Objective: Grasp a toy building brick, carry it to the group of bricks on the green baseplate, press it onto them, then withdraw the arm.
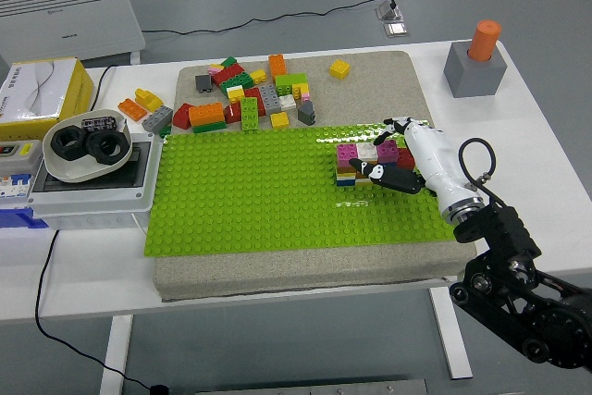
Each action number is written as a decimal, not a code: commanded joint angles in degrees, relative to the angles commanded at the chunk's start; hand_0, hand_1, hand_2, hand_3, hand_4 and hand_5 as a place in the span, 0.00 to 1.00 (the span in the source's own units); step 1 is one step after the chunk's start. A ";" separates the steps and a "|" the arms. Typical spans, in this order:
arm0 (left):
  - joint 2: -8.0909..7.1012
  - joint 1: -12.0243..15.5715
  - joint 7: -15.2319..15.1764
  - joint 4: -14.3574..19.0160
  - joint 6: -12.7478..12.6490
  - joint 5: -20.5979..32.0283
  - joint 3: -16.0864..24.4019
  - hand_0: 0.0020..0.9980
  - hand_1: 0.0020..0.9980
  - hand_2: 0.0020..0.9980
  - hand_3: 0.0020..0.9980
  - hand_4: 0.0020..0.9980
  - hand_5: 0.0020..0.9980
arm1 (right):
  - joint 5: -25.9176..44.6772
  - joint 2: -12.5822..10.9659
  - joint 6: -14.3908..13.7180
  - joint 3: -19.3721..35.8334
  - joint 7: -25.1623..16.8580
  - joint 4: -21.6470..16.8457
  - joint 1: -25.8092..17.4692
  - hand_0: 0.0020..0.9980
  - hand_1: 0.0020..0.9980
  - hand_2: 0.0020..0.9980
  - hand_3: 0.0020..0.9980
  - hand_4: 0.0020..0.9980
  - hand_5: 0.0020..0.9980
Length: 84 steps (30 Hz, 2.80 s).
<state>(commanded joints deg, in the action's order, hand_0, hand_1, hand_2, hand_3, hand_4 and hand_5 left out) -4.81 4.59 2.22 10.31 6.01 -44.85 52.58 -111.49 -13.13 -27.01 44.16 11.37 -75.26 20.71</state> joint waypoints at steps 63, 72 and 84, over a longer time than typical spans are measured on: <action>0.07 0.21 -0.08 0.00 -0.03 -0.29 0.59 0.70 0.55 0.65 0.83 1.00 1.00 | 0.68 0.37 0.85 0.86 -0.52 4.68 0.39 0.77 0.79 0.83 0.56 0.90 0.65; 0.13 0.21 0.00 0.00 -0.05 -0.46 0.82 0.70 0.55 0.65 0.83 1.00 1.00 | 0.81 0.20 0.92 0.89 -0.54 4.60 0.18 0.77 0.79 0.83 0.56 0.90 0.65; 0.23 0.23 0.09 0.00 -0.05 -0.78 1.20 0.70 0.55 0.65 0.83 1.00 1.00 | 0.89 -0.08 0.87 1.19 -0.64 4.27 -0.57 0.77 0.79 0.83 0.56 0.90 0.65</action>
<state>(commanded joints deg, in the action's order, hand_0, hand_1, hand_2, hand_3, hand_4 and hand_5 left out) -4.57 4.81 2.31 10.31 5.96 -45.63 53.77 -110.60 -13.21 -26.14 45.34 10.73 -70.99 20.14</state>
